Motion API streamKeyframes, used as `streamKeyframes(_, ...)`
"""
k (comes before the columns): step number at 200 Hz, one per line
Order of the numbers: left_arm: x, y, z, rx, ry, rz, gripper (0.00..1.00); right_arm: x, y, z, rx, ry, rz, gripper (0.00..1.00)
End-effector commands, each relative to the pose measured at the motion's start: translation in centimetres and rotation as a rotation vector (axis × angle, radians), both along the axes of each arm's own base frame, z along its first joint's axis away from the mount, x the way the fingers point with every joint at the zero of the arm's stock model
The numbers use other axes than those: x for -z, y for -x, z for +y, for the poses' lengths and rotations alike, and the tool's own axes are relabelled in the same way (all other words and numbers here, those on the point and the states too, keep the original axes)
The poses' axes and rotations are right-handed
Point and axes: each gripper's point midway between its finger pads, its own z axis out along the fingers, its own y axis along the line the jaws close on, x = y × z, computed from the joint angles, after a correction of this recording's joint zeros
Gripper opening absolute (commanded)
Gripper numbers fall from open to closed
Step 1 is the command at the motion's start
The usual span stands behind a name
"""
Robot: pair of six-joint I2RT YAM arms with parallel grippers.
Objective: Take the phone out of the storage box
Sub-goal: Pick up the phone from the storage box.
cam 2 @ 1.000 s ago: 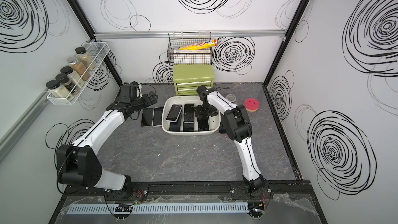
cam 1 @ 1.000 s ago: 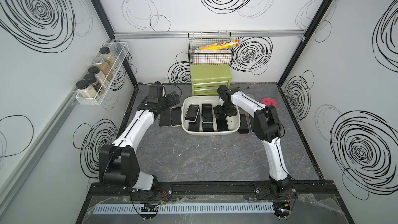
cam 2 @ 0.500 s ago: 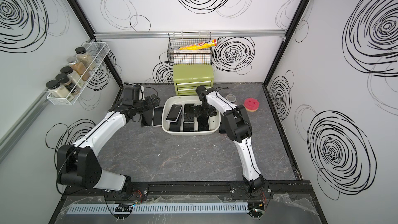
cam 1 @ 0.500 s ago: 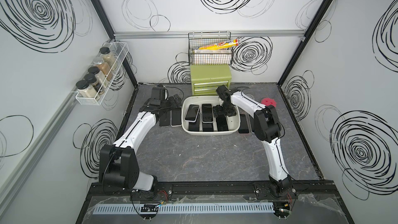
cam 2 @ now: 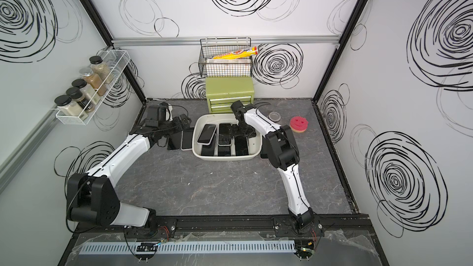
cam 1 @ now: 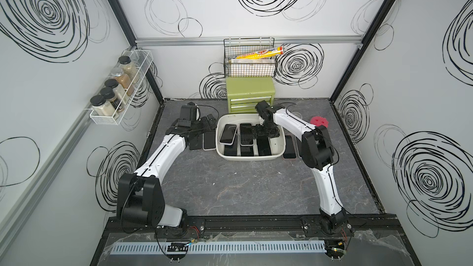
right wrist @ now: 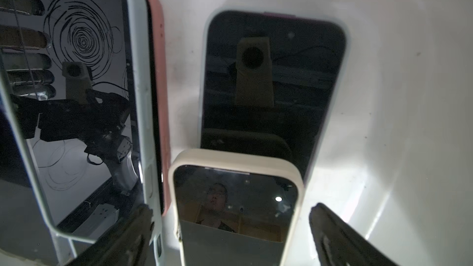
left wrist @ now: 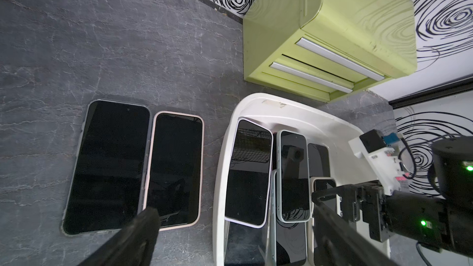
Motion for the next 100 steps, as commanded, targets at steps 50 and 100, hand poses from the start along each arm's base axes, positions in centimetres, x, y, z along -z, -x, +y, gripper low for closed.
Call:
streamKeyframes(50, -1.2, 0.2, -0.6, 0.023, 0.021, -0.050, 0.99, 2.6, 0.7, -0.4, -0.013, 0.039, 0.034, 0.97)
streamKeyframes(100, -1.1, 0.2, -0.7, 0.025, 0.031, -0.053, 0.99, 3.4, 0.6, -0.7, -0.016, 0.070, 0.043, 0.87)
